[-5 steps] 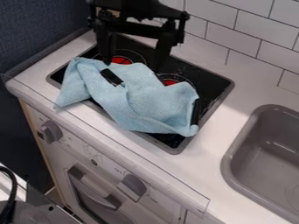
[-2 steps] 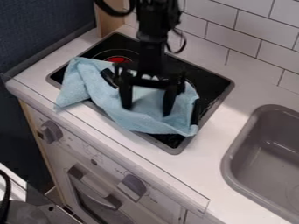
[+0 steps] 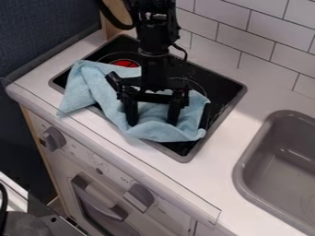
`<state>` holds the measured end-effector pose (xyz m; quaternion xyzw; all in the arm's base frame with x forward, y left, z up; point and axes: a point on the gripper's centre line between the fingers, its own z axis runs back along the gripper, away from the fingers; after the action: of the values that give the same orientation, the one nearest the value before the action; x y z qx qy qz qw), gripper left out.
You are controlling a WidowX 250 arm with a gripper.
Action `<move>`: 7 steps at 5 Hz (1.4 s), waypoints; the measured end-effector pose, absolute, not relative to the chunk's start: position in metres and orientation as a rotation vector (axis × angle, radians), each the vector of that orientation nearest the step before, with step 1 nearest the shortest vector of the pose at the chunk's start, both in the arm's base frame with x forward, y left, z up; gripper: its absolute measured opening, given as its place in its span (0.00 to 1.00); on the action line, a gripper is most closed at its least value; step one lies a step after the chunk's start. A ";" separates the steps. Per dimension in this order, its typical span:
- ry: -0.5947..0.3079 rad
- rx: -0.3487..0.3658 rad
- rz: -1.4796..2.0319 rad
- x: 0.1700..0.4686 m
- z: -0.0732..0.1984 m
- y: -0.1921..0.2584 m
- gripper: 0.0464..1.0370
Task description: Move the cloth to the top side of the stove
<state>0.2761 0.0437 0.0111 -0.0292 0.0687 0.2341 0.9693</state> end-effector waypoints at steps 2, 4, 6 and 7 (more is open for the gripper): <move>0.080 -0.077 0.305 0.334 0.014 0.037 0.96; 0.063 -0.114 0.220 0.382 0.014 0.039 0.96; 0.079 -0.085 0.307 0.372 0.023 0.042 0.96; 0.012 -0.073 0.323 0.369 0.054 0.043 0.96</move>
<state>0.3693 0.0432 0.0536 -0.0362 0.0060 0.1610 0.9863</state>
